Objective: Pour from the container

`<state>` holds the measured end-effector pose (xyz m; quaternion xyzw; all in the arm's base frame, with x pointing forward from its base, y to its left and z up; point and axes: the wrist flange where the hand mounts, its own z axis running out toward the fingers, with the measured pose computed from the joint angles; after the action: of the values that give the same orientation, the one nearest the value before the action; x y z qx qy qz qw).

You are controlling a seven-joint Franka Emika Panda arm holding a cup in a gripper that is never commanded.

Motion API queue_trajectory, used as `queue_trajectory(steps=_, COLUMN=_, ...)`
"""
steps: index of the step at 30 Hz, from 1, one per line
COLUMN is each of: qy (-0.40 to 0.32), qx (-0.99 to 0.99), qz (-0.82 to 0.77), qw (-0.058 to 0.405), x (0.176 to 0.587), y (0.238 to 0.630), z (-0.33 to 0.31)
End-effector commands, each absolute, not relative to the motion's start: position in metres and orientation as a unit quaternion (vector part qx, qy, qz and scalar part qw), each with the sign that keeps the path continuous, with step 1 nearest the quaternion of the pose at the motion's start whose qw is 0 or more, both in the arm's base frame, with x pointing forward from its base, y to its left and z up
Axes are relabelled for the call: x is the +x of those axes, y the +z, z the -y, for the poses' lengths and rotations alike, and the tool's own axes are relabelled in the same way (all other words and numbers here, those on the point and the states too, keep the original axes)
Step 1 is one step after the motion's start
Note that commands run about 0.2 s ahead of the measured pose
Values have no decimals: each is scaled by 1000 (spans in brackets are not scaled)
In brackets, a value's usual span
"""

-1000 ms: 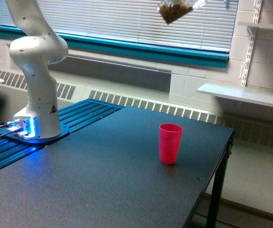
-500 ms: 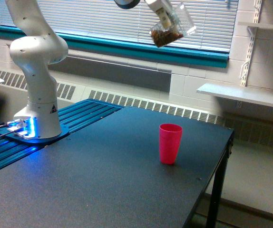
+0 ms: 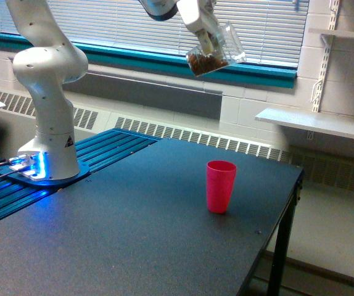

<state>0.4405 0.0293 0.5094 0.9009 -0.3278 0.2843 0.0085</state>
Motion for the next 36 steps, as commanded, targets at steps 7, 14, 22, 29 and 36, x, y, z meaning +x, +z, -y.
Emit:
queue_trajectory(steps=7, qy=254, qx=907, qz=337, qw=4, x=438, y=472, z=-41)
queue_trajectory(steps=14, qy=233, qx=909, qz=346, qw=5, x=442, y=448, z=-41)
queue_trajectory(steps=22, qy=210, qx=910, qz=356, qw=2, x=444, y=426, z=-38)
queue_trajectory(steps=29, qy=196, qx=911, qz=362, qw=8, x=443, y=414, z=-36)
queue_trajectory(steps=36, qy=176, qx=915, qz=362, qw=11, x=441, y=401, z=-37)
